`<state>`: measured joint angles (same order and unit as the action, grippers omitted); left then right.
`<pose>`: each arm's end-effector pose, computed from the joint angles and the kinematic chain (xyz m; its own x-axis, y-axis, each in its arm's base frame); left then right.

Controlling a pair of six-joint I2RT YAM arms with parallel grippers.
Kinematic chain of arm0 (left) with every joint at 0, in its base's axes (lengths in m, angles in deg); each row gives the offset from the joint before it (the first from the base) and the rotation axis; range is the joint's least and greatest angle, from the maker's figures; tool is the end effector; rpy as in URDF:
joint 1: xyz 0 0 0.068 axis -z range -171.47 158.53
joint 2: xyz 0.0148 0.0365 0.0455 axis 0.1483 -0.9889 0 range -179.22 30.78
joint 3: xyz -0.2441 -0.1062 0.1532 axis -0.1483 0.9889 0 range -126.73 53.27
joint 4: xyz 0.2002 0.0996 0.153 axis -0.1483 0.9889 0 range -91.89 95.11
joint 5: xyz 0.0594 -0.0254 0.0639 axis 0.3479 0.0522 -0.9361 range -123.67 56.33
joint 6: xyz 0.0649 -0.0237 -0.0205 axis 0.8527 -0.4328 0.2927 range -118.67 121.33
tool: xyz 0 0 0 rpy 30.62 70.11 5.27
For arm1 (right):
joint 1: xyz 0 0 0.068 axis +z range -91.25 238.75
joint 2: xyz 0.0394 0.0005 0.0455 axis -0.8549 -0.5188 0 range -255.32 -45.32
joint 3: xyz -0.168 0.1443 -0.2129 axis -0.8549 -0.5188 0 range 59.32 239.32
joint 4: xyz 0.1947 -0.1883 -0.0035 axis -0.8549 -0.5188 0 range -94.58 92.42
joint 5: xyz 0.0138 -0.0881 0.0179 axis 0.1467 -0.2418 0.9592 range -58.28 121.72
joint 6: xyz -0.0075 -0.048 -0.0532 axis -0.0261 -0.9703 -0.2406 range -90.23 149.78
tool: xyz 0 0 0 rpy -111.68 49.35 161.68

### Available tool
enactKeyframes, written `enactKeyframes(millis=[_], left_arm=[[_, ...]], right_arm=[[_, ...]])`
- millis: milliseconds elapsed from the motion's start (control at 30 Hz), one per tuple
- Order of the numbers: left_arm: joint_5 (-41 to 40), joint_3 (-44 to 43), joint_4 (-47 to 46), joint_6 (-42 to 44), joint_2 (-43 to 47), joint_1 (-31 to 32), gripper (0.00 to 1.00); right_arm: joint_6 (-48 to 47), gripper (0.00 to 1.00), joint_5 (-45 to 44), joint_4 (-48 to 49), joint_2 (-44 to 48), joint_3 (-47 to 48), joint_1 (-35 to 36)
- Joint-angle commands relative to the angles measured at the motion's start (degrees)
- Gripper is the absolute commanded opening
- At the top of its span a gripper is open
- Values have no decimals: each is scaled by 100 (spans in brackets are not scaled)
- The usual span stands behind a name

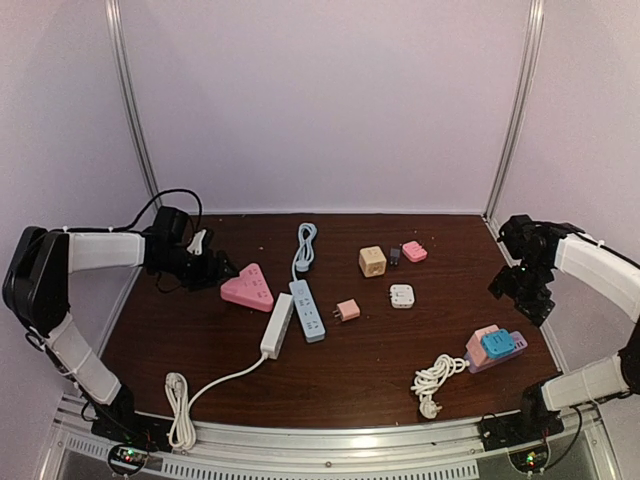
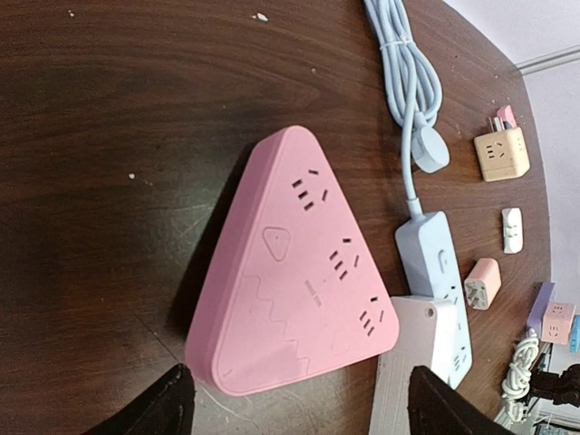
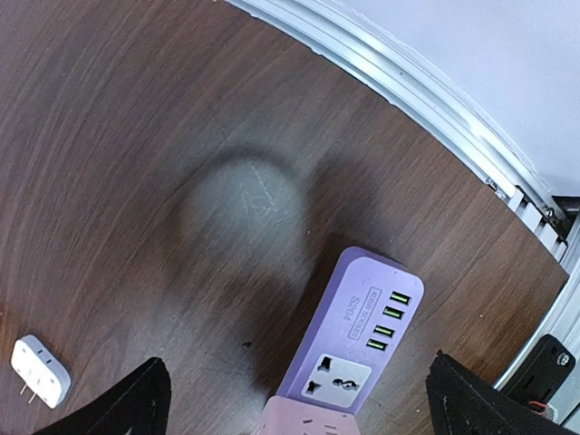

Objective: Pull the plug off the socket

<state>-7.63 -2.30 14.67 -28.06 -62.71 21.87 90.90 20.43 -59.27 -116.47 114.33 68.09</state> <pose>0.3349 -0.1064 0.1990 -0.9136 -0.2365 -0.3308 0.0082 0.8026 -0.5965 0.2119 0.0231 0.2541 -0.5696 0.7766 -0.2692 0.7874 0.6095 0.0922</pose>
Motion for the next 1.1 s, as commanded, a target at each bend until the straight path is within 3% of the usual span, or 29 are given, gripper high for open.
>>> enactKeyframes(millis=[0, 233, 600, 867, 1067], left_arm=[[136, 109, -201, 92, 259, 19, 82], [209, 99, -233, 82, 279, 19, 82], [127, 134, -220, 86, 249, 19, 82], [50, 103, -165, 100, 228, 19, 82], [-21, 23, -100, 116, 247, 19, 82]], right_arm=[[358, 100, 315, 437, -72, -491, -343], [612, 96, 835, 1406, -63, -1393, -499], [810, 73, 1236, 2333, -180, -1943, -517], [214, 43, 1822, 3195, -332, -2040, -477], [-522, 28, 1869, 3598, -617, -1366, 168]])
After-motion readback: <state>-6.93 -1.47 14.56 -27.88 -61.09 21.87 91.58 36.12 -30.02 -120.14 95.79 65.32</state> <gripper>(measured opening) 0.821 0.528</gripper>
